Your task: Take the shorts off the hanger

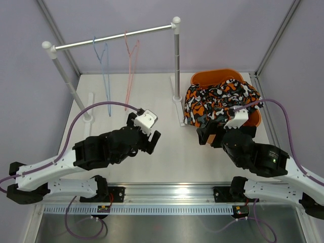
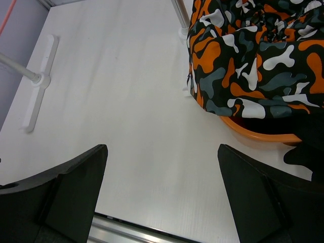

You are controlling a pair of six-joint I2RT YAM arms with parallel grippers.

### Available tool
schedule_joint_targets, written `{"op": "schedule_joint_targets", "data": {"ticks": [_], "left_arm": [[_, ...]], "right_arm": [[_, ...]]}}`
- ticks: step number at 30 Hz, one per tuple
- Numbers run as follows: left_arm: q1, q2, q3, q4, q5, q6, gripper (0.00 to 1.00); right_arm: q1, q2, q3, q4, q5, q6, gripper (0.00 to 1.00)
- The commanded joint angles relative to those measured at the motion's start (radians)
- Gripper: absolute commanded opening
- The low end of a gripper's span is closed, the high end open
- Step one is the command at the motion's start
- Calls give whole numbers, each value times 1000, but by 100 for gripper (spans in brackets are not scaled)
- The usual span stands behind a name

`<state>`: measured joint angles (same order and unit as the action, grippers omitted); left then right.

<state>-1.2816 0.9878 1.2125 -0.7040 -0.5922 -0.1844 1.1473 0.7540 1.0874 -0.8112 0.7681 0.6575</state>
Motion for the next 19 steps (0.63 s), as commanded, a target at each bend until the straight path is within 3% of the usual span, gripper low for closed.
{"op": "schedule_joint_targets", "data": {"ticks": [1,19], "left_arm": [[-5,-98,-48,63,-41,-3,78],[-5,-149,-113,113,-40,-3,79]], "right_arm": [[3,-41,-36,-2,30,33,100],[5,-78,-73,32,37,25,100]]}}
